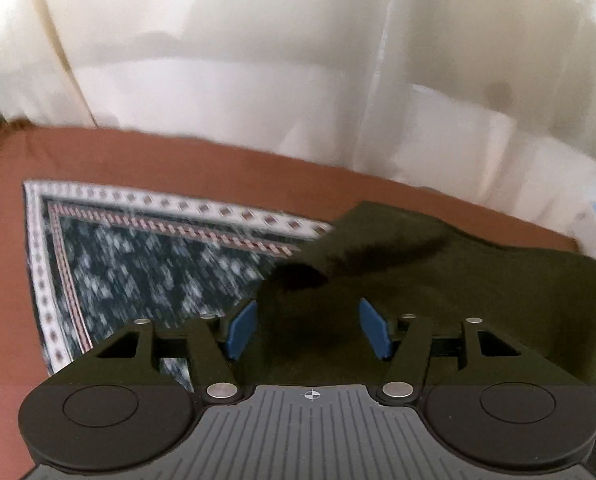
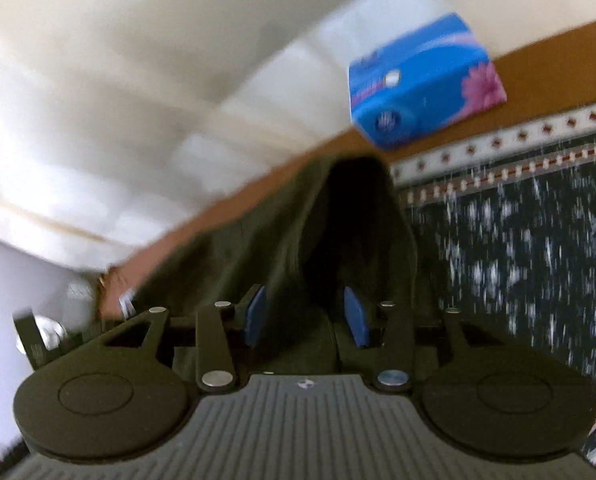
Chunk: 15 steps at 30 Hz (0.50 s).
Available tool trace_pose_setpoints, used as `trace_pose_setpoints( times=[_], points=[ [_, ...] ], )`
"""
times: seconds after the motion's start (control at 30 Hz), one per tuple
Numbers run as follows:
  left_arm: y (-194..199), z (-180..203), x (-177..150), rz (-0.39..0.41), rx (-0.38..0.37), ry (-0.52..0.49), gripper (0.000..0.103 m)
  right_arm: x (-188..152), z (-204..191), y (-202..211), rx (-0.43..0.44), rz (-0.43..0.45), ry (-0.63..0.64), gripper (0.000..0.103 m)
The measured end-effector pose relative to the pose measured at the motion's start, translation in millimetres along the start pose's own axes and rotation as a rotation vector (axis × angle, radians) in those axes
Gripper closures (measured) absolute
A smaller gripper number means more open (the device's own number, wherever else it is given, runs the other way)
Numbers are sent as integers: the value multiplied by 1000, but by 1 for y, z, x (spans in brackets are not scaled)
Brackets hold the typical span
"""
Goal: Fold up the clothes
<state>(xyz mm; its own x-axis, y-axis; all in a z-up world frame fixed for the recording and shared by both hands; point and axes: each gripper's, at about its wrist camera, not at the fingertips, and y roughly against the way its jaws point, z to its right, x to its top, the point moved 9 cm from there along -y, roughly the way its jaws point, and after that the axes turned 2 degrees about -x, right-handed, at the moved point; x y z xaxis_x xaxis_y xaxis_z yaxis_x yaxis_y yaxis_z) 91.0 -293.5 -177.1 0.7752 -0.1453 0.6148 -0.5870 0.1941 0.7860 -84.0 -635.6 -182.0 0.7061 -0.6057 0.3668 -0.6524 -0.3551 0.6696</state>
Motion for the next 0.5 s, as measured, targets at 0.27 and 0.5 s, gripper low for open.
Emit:
trace_pose_setpoints(
  times=[0.27,0.5],
  points=[
    [-48,-21,31,-4,-52,72,30,-42,-11,-4,-116,-39,41,54],
    [-92,-54,56,-126,-107,70,96,-46,-23,-15,-181,-58,181,54]
  ],
)
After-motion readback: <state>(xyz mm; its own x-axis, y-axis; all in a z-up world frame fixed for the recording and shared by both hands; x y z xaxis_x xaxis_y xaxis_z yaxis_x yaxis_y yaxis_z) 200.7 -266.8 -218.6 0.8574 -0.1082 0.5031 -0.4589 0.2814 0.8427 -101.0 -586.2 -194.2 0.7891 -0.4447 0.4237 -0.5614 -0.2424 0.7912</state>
